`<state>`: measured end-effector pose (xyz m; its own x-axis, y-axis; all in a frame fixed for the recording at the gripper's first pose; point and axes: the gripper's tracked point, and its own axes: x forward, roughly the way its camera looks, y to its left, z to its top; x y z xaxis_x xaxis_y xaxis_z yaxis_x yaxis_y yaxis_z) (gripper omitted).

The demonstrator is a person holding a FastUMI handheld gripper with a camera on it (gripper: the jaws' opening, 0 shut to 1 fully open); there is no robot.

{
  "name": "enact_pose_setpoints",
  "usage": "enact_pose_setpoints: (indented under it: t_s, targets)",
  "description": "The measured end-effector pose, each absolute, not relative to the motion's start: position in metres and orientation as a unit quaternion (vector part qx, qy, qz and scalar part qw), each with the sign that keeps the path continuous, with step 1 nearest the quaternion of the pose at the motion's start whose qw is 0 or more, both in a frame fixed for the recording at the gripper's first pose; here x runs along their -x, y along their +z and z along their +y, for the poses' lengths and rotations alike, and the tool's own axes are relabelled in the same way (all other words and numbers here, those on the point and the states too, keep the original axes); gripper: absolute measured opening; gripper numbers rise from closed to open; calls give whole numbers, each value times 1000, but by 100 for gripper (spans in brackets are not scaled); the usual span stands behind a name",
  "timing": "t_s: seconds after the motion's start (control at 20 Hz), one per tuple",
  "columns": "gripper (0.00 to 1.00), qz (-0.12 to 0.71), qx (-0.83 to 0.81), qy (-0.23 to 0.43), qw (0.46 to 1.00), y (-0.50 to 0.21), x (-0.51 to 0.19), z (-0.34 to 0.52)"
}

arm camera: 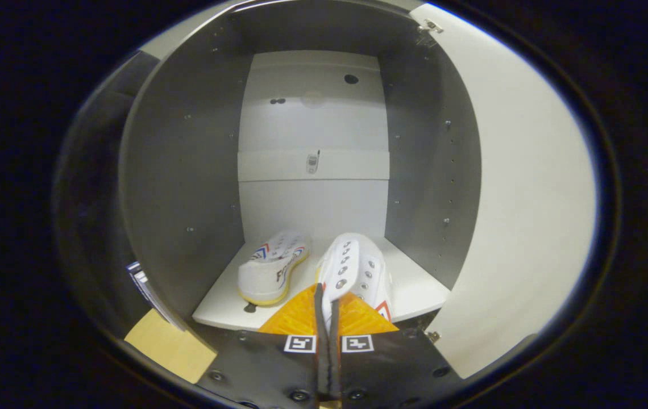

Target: Open the shoe cabinet door, grab the shoes and put them into the shoe cabinet, then close the shoe cabinet door.

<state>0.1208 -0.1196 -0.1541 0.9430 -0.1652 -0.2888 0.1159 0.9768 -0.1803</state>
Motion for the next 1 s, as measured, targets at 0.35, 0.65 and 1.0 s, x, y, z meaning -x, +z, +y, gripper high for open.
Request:
enact_pose_setpoints:
  t_s: [0.35, 0.65, 1.0]
  targets:
    - [2, 197, 104, -55, 973, -175, -179, -126]
    - [3, 216, 131, -40, 967, -189, -202, -126]
    - [3, 226, 128, -23, 965, -198, -234, -131]
